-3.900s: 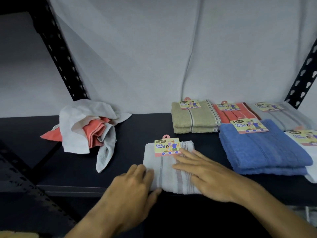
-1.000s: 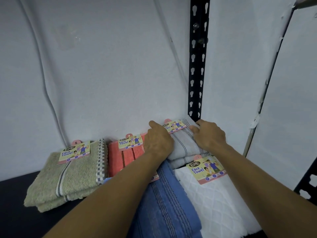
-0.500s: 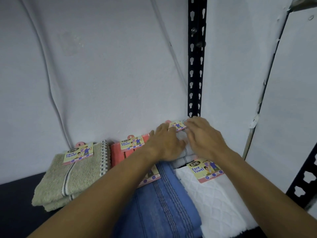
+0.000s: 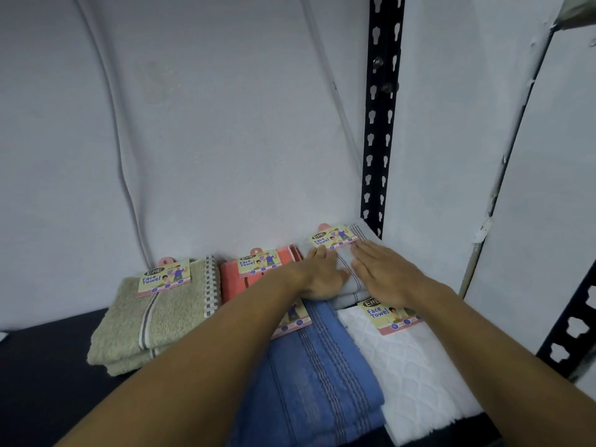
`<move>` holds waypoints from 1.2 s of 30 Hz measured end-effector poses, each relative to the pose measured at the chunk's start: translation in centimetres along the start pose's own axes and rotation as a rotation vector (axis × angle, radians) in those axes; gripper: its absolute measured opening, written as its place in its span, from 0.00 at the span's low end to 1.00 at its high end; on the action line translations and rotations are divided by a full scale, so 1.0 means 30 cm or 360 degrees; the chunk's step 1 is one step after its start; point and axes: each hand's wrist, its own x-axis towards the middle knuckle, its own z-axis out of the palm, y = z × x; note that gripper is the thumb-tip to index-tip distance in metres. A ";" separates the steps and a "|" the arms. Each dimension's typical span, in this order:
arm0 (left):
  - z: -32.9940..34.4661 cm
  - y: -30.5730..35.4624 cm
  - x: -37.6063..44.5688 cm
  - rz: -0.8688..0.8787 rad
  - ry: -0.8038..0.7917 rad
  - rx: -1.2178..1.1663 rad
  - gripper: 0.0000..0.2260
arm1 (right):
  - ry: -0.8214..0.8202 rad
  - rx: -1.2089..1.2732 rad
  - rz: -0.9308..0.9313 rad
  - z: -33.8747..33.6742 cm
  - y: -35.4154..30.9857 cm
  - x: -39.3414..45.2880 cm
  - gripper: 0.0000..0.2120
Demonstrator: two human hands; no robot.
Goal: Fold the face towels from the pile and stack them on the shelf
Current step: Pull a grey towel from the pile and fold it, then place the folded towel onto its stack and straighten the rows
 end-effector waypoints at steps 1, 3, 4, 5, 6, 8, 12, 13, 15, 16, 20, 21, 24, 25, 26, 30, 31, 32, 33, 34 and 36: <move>-0.009 -0.003 -0.017 0.0044 0.0095 -0.0091 0.27 | 0.0032 0.0044 0.0006 -0.011 -0.008 -0.010 0.26; -0.025 -0.030 -0.066 0.0092 0.0308 -0.0299 0.23 | 0.0141 0.0162 0.0004 -0.033 -0.029 -0.032 0.25; -0.033 -0.052 -0.097 0.0097 0.0416 -0.0370 0.23 | 0.0206 0.0207 -0.0025 -0.047 -0.046 -0.044 0.24; -0.041 -0.078 -0.133 0.0099 0.0514 -0.0401 0.23 | 0.0269 0.0232 -0.0081 -0.062 -0.070 -0.052 0.23; -0.048 -0.106 -0.172 0.0101 0.0595 -0.0394 0.23 | 0.0315 0.0244 -0.0138 -0.076 -0.099 -0.057 0.23; -0.055 -0.166 -0.267 0.0094 0.0703 -0.0327 0.23 | 0.0332 0.0289 -0.0227 -0.096 -0.178 -0.056 0.23; -0.031 -0.302 -0.499 0.0047 0.0852 -0.0161 0.23 | 0.0399 0.0338 -0.0506 -0.093 -0.412 -0.036 0.23; -0.016 -0.340 -0.563 0.0012 0.0868 -0.0127 0.24 | 0.0422 0.0329 -0.0583 -0.084 -0.481 -0.033 0.23; 0.021 -0.422 -0.703 -0.0099 0.0875 -0.0065 0.24 | 0.0402 0.0331 -0.0700 -0.061 -0.621 -0.032 0.23; 0.043 -0.465 -0.776 -0.0163 0.0883 -0.0029 0.24 | 0.0371 0.0355 -0.0749 -0.048 -0.691 -0.037 0.23; 0.122 -0.636 -1.039 -0.0429 0.0974 0.0099 0.25 | 0.0178 0.0437 -0.0866 0.003 -0.954 -0.070 0.24; 0.135 -0.670 -1.098 -0.0503 0.0988 0.0126 0.25 | 0.0132 0.0461 -0.0885 0.013 -1.017 -0.078 0.24; 0.168 -0.761 -1.241 -0.0664 0.1012 0.0205 0.26 | 0.0061 0.0517 -0.0948 0.060 -1.191 -0.085 0.24; 0.178 -0.790 -1.279 -0.0704 0.1037 0.0208 0.25 | 0.0042 0.0540 -0.0966 0.074 -1.245 -0.088 0.24; 0.185 -0.820 -1.313 -0.0743 0.1081 0.0209 0.25 | 0.0022 0.0561 -0.0984 0.092 -1.296 -0.088 0.24; 0.169 -0.937 -1.413 -0.0910 0.1430 0.0246 0.19 | -0.0067 0.0631 -0.1039 0.128 -1.484 -0.075 0.24; 0.150 -0.965 -1.434 -0.0981 0.1507 0.0206 0.19 | -0.0084 0.0657 -0.1046 0.131 -1.529 -0.068 0.23; 0.128 -0.996 -1.453 -0.1063 0.1546 0.0148 0.21 | -0.0101 0.0687 -0.1050 0.135 -1.572 -0.058 0.23; 0.107 -1.032 -1.468 -0.1153 0.1551 0.0086 0.23 | -0.0111 0.0719 -0.1052 0.136 -1.615 -0.048 0.23; 0.089 -1.070 -1.480 -0.1252 0.1530 0.0015 0.25 | -0.0114 0.0752 -0.1049 0.138 -1.657 -0.036 0.23; 0.059 -1.151 -1.491 -0.1440 0.1442 -0.0239 0.30 | -0.0110 0.0803 -0.1066 0.145 -1.736 -0.018 0.23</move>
